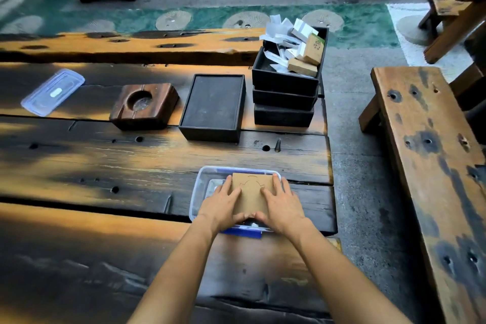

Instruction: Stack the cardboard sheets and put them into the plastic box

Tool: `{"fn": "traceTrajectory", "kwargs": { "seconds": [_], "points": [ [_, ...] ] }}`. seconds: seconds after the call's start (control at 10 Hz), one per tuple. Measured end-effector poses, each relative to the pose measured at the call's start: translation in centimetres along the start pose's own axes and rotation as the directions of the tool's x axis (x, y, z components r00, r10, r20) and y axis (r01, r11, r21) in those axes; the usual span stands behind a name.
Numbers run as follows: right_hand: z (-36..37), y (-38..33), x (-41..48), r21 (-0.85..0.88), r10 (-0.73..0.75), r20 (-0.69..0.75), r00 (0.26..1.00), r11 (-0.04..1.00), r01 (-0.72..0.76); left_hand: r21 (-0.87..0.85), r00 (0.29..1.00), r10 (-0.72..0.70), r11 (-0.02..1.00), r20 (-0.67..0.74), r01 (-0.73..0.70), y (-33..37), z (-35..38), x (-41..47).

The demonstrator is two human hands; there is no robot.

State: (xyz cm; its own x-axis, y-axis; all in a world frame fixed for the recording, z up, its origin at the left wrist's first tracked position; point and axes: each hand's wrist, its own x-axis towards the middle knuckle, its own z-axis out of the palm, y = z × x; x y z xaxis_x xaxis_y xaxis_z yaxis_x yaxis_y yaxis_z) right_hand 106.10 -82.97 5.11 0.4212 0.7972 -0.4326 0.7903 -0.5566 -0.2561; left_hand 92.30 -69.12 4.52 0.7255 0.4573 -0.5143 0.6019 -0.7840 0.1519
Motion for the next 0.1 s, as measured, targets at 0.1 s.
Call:
{"fn": "traceTrajectory", "kwargs": {
  "seconds": [0.1],
  "points": [
    [-1.14,-0.72,-0.86,0.016,0.054,0.006,0.999,0.998,-0.054,0.028,1.0,-0.002,1.0,-0.012,0.002,0.05,-1.14,-1.35]
  ]
}}
